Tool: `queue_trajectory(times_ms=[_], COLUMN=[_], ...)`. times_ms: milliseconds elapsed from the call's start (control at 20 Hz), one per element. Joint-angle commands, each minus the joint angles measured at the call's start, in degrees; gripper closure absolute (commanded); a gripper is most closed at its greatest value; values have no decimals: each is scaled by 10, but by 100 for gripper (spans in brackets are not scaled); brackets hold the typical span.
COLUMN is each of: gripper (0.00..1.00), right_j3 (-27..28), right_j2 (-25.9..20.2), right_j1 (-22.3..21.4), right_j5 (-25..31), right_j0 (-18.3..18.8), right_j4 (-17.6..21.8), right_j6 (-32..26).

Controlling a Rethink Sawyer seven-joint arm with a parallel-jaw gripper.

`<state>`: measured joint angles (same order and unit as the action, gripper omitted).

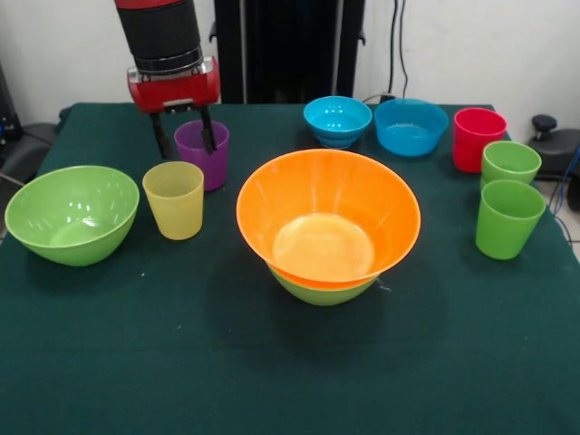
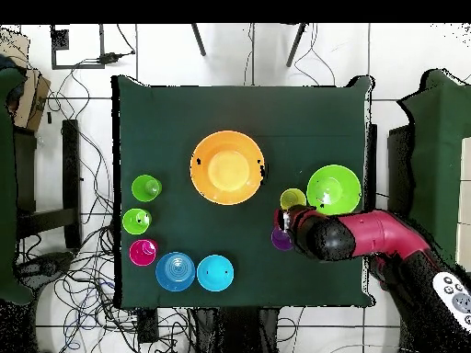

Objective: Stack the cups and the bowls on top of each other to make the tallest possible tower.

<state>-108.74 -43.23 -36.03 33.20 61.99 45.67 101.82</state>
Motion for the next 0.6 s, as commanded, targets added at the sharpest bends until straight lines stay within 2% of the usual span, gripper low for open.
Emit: queue_trajectory(times_ms=[50, 600], gripper=[0, 0], right_j3=[64, 89], right_j2=[-13, -7], right_j1=[14, 18], right_j5=[67, 83], right_j0=[-13, -19], right_j4=[24, 20], right_j6=[-162, -165])
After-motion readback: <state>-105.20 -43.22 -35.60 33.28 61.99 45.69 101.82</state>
